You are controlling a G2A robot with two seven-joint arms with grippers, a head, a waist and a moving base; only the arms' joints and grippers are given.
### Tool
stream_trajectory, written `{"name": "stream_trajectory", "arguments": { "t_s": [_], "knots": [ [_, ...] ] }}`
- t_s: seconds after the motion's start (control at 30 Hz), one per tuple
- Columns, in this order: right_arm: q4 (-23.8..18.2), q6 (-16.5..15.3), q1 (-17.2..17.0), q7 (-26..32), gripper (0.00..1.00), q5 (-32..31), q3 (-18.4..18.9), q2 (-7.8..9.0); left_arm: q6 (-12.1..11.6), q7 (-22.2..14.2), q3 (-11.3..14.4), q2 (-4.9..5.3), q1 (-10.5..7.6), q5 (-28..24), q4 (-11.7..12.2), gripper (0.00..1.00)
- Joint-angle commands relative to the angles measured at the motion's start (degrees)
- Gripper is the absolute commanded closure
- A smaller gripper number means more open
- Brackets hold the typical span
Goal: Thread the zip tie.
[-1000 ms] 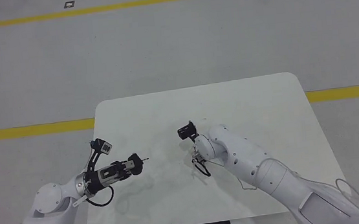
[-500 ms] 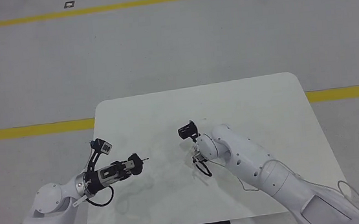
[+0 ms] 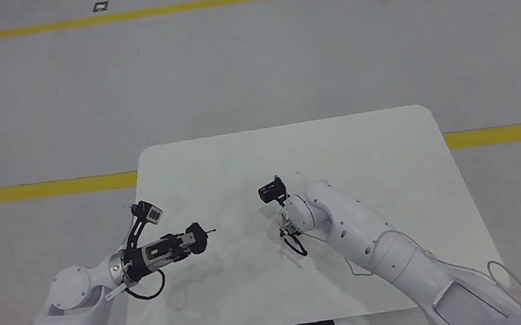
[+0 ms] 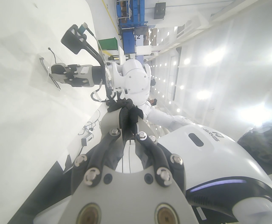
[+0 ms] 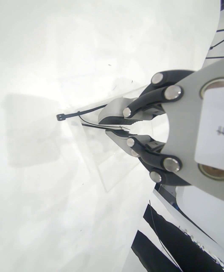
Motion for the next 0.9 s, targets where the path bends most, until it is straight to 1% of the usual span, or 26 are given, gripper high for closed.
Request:
{"name": "stream_trajectory", "arguments": {
  "t_s": [0.0,0.23,0.4,0.5,0.67,0.87],
  "knots": [
    [0.4,0.0,0.2,-0.1,0.90,0.0,-0.1,-0.15,0.0,0.0,0.0,0.00,0.00,0.0,0.0,1.00],
    [1.6,-0.1,0.6,-0.3,0.91,0.1,-0.3,-0.68,0.0,0.0,0.0,0.00,0.00,0.0,0.0,1.00],
    [2.3,-0.1,0.8,-0.3,1.00,0.1,-0.4,-1.04,0.0,0.0,0.0,0.00,0.00,0.0,0.0,1.00],
    [2.4,0.0,0.9,-0.4,1.00,0.0,-0.4,-1.18,0.0,0.0,0.0,0.00,0.00,0.0,0.0,1.00],
    [1.2,0.3,0.9,0.2,1.00,-0.4,0.3,-1.17,0.0,0.0,0.0,0.00,0.00,0.0,0.0,1.00],
    [-0.6,0.1,0.1,0.9,1.00,-0.9,1.6,-0.82,0.0,0.0,0.0,0.00,0.00,0.0,0.0,1.00]
  ]
}}
